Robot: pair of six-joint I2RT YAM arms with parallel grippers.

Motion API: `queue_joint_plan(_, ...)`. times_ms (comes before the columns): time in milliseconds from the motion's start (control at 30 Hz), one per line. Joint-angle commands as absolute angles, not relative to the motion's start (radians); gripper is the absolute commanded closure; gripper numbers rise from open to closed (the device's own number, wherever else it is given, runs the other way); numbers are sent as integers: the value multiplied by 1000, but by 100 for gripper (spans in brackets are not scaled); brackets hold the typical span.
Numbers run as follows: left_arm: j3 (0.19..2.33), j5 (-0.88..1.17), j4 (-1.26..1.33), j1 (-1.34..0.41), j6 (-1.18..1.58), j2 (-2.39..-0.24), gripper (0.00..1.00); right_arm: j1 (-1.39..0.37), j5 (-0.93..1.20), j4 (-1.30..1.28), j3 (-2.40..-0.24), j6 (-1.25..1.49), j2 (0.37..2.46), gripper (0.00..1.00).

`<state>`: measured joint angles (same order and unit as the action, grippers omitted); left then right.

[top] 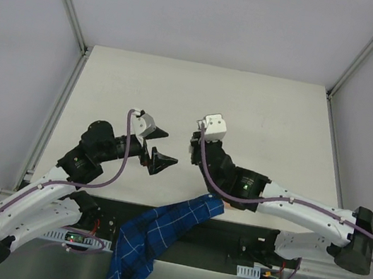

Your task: Paint the nails

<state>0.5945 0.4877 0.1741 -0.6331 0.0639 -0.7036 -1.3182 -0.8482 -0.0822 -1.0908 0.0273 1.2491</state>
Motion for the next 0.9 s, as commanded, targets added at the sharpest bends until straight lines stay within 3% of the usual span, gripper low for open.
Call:
queue_joint_plan(0, 638, 459, 186, -626, 51, -690, 2, -1158, -821, 124, -935, 2, 1193, 100)
queue_joint_plan(267, 634, 425, 184, -627, 46, -675, 1, -940, -770, 517, -756, -43, 1365, 100)
queue_joint_plan(867, 626, 373, 184, -627, 55, -655, 1, -884, -723, 541, -778, 123, 1652, 99)
